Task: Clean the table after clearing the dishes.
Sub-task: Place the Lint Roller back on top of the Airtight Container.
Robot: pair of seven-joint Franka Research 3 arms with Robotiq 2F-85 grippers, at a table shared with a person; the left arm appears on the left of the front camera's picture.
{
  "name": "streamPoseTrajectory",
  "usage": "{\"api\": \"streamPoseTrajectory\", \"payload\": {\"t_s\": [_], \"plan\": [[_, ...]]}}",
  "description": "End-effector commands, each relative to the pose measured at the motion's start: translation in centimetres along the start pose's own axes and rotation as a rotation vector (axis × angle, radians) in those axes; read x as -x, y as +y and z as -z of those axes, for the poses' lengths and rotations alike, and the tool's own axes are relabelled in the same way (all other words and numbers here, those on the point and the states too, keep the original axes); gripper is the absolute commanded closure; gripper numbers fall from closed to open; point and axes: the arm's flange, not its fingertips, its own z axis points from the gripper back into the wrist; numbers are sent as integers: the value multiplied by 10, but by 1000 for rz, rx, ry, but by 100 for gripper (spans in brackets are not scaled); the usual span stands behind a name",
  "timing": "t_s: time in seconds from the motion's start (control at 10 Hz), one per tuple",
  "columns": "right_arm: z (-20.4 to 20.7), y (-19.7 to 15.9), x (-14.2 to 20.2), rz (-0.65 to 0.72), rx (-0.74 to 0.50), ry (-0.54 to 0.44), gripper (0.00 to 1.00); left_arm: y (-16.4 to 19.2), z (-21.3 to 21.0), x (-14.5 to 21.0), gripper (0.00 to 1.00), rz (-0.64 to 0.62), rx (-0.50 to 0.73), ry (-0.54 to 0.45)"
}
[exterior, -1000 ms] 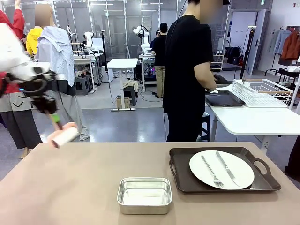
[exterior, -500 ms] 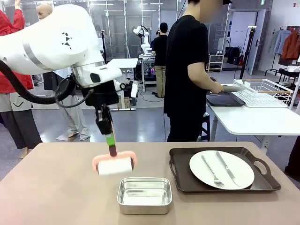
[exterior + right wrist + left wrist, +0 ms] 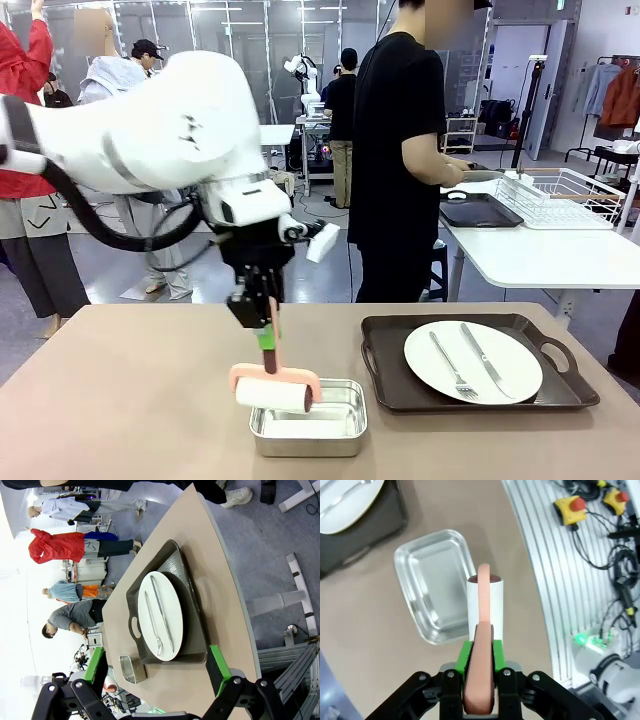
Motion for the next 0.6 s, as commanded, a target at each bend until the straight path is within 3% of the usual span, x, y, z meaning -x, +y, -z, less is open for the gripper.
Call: {"api": "streamPoseTrajectory", "payload": {"t_s": [0.0,0.3,0.5], "plan": [[-1,2,1,-1,-3,-4,0,29,10,-23,78,-35,2,19],[-1,2,1,-1,-3,-4,0,56,44,-42,78,-100,-36,103],[-1,2,1,-1,-3,-4,0,71,59,-41,78,-189,-49,92]]}}
